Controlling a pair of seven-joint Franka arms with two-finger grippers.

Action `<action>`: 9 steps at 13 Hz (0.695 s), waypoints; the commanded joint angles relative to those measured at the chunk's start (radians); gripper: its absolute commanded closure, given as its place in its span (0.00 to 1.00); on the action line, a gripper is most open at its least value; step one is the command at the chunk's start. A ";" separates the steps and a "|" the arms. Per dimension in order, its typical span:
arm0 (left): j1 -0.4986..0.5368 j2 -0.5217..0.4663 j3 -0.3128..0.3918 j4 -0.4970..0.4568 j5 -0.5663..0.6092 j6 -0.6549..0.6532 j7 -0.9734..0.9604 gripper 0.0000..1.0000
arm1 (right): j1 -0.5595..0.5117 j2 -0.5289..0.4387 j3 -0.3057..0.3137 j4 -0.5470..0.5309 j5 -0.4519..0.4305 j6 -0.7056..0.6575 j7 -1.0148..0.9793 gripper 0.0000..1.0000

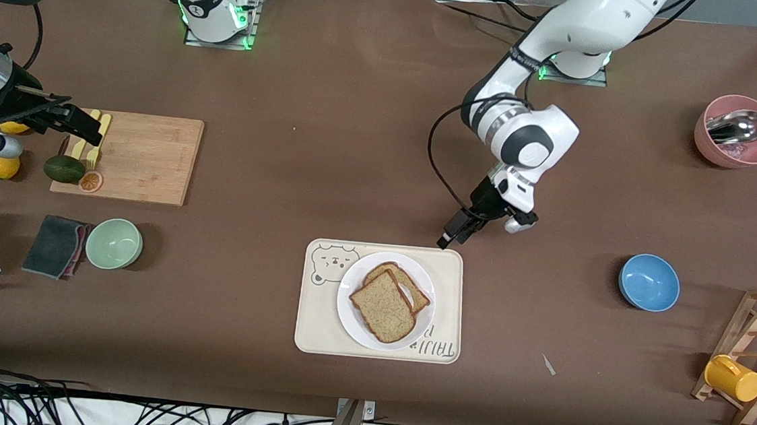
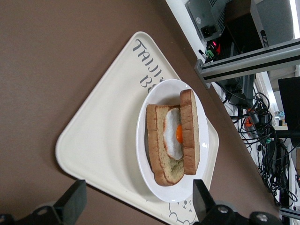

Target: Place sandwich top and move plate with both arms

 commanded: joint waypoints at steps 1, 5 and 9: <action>0.010 -0.137 0.002 -0.166 0.073 0.019 0.020 0.01 | -0.003 -0.041 -0.001 -0.060 0.004 0.019 -0.018 0.00; 0.085 -0.162 -0.007 -0.240 0.280 0.020 0.040 0.01 | -0.003 -0.045 -0.010 -0.057 0.004 0.015 -0.024 0.00; 0.153 -0.160 -0.006 -0.287 0.526 0.020 0.040 0.01 | -0.003 -0.046 -0.013 -0.054 0.002 0.018 -0.024 0.00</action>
